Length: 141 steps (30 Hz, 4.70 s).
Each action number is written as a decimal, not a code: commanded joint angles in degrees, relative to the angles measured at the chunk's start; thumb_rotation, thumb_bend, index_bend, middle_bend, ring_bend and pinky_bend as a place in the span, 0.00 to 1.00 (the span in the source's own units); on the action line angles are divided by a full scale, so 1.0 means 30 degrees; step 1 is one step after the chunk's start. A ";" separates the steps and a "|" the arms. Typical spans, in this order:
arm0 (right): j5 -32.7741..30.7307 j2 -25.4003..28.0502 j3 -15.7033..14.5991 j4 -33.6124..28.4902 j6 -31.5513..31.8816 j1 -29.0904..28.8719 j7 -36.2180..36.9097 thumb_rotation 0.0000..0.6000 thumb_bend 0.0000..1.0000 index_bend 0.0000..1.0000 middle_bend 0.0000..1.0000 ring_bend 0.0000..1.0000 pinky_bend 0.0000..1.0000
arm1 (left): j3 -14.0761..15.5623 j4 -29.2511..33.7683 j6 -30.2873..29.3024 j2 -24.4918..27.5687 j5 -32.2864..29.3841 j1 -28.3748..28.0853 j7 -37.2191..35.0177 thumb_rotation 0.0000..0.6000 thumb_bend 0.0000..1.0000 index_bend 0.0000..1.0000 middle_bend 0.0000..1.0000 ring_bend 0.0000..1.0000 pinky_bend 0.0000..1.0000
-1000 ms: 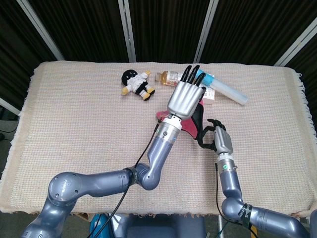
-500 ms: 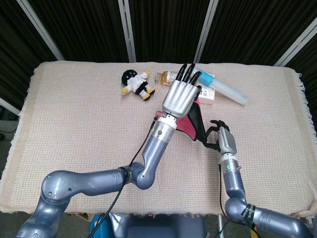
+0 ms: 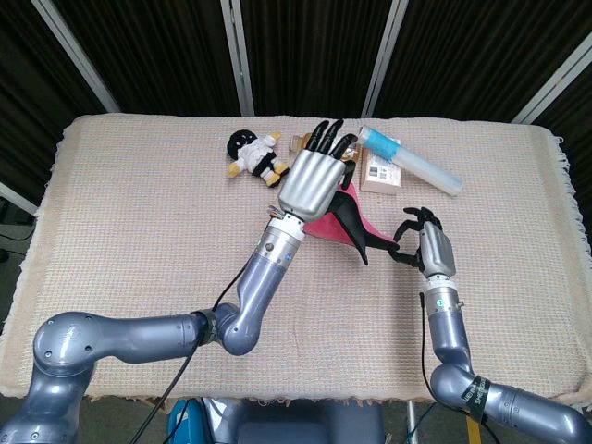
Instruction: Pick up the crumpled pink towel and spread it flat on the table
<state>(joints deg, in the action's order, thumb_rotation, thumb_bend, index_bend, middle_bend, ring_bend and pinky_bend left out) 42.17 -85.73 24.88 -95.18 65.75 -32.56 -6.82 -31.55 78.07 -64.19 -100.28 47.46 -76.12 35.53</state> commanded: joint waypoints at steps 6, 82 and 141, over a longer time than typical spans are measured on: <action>0.0494 0.0277 0.0459 -0.0982 0.0851 -0.0483 -0.0839 1.00 0.59 0.73 0.21 0.00 0.00 | 0.0470 0.2385 0.0049 0.2617 0.0273 0.2044 -0.1330 1.00 0.56 0.64 0.17 0.00 0.00; 0.3007 -0.0802 -0.2224 -0.0474 0.3977 -0.0729 -0.2742 1.00 0.59 0.74 0.22 0.00 0.00 | 0.5733 0.1349 -0.2253 0.0998 0.5207 0.8220 -0.8710 1.00 0.57 0.65 0.19 0.00 0.00; 0.8450 -0.3609 -0.7154 0.1738 0.3968 0.4751 -0.2034 1.00 0.59 0.63 0.21 0.00 0.00 | 1.0280 0.2176 -0.1775 0.0779 1.1056 1.3836 -1.0068 1.00 0.47 0.55 0.16 0.00 0.00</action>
<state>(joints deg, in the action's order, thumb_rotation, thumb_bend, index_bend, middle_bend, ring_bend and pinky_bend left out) 67.70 -96.76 3.59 -89.77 78.05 -18.44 -12.58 -0.82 84.37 -70.05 -98.17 80.73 -34.67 5.11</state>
